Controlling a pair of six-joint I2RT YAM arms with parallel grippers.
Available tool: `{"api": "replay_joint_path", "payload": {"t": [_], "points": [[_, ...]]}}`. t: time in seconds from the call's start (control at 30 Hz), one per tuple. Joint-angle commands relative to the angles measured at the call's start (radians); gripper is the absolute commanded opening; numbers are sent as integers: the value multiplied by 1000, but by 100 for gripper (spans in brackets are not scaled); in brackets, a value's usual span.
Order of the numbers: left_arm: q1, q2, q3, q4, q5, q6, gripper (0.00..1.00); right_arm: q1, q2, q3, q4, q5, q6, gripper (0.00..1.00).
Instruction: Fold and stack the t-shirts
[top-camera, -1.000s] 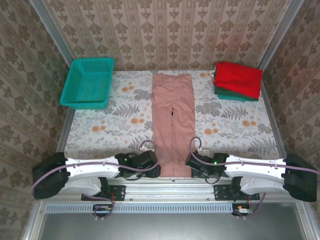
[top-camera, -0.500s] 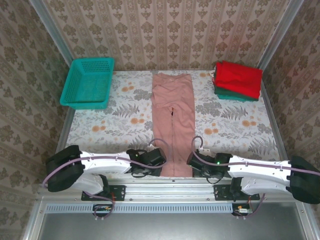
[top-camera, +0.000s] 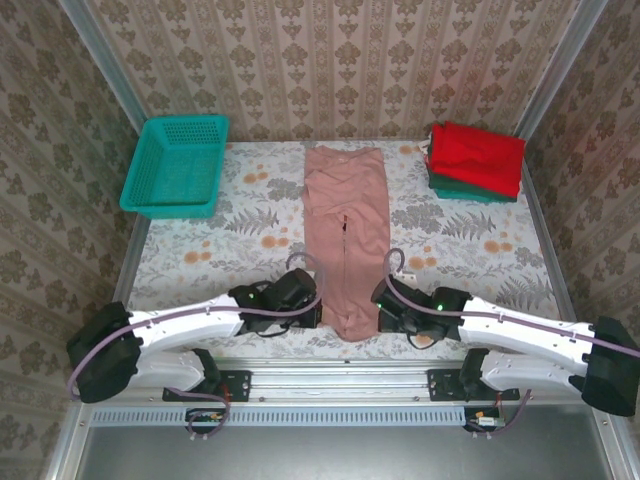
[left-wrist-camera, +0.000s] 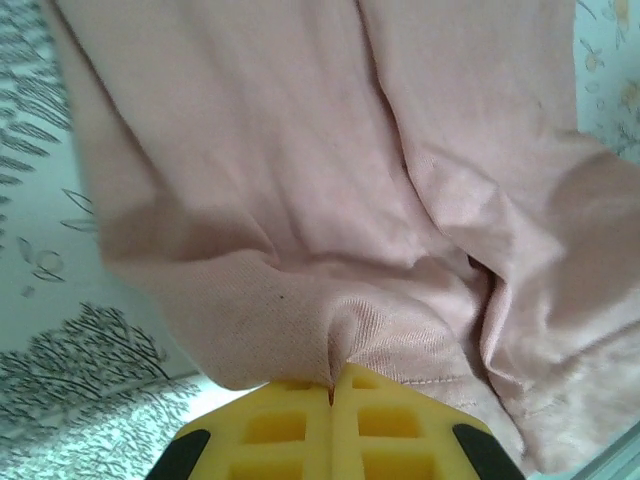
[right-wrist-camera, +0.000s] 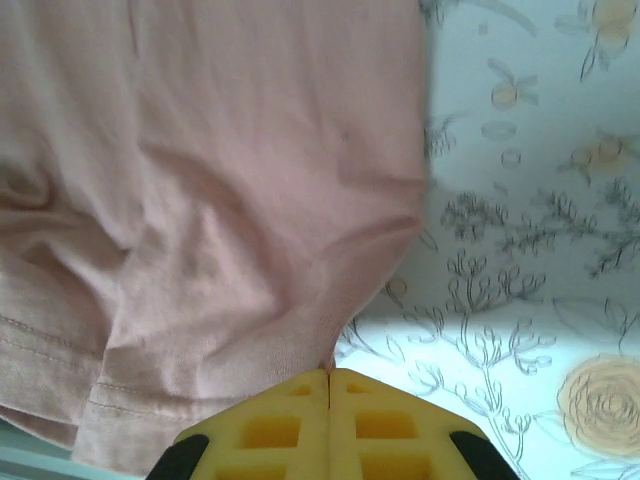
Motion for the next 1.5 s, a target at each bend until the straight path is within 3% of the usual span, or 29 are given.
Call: {"api": "replay_joint_path", "payload": {"t": [0.0,0.27,0.53,0.87,1.03,1.17,1.2,1.27,1.3,1.33,1.43,1.47], "points": [[74,-20,50,-8,51,83,0,-77,24,76,-52,14,-108,0],[335,147,288,-54,200,267,0,-331,217,293,-16,-44,-322,0],[496,437,554,-128,292,388,0,-531,553,542,30,-150,-465,0],[586,736,777,-160,382,420,0,-640,897,830,0,-266,-532,0],[601,827,901,-221,402,444,0,-660,961,898,-36,-230,-535,0],[634,876,978,-263,401,466,11,-689,968,909,-44,-219,-540,1],[640,882,992,-270,401,470,13,-698,972,919,-58,-217,-541,6],[649,893,1020,-293,405,478,25,-712,978,937,-78,-218,-548,8],[654,894,1025,-301,405,484,39,-718,978,942,-80,-221,-552,19],[658,893,1029,-309,408,489,40,-721,976,948,-81,-229,-556,29],[673,874,1020,-313,404,499,44,-726,959,975,-114,-208,-564,32],[678,865,1018,-318,403,502,46,-726,945,979,-124,-193,-565,37]]}}
